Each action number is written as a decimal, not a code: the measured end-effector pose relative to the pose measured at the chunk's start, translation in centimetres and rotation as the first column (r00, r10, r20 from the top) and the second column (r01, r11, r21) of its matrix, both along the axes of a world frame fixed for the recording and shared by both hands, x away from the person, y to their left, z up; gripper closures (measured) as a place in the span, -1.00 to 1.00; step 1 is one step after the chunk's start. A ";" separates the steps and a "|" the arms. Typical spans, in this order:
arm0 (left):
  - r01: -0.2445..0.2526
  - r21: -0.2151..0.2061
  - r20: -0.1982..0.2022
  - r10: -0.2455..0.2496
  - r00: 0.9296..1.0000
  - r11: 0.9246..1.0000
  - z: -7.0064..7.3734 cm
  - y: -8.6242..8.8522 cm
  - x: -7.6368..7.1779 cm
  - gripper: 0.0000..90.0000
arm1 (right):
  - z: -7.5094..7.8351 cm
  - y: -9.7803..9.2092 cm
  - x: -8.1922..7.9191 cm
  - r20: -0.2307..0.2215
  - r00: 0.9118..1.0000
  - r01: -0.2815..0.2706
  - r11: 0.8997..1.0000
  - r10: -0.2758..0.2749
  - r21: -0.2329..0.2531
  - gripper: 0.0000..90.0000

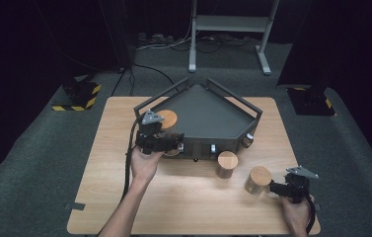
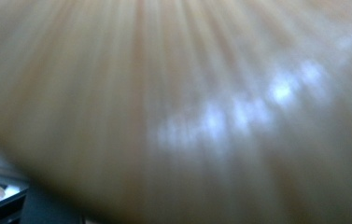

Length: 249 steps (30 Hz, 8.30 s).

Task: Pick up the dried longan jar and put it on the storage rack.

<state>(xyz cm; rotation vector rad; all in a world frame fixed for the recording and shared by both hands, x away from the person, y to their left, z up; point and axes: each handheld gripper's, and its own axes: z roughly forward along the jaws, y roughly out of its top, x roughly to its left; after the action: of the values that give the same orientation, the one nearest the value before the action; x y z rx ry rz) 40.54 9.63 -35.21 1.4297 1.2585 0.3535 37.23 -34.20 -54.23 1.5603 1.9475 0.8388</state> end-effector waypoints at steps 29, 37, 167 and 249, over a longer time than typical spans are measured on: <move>-0.100 0.087 0.001 0.101 0.995 0.991 0.4 -3.5 6.6 -0.43 | 0.0 0.0 0.0 0.001 1.000 -0.001 1.000 0.001 0.000 -0.80; -0.156 0.107 -0.017 0.158 0.987 0.982 -0.7 -3.7 8.2 -0.43 | 0.0 0.0 0.0 0.000 1.000 0.000 1.000 0.000 0.000 -0.80; -0.144 0.074 0.062 0.139 0.988 0.987 -2.3 -2.1 4.0 -0.79 | 0.0 0.0 0.0 0.000 1.000 0.001 1.000 -0.001 0.001 -0.80; -0.127 0.071 0.084 0.121 0.989 0.989 -3.7 1.6 -0.7 -0.80 | 0.0 0.0 0.0 -0.001 1.000 0.003 1.000 -0.003 0.002 -0.80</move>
<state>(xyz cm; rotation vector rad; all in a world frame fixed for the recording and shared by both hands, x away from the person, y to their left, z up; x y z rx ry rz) 39.82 11.26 -38.87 1.3909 1.2837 0.5436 37.21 -34.18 -54.23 1.5653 1.9452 0.8391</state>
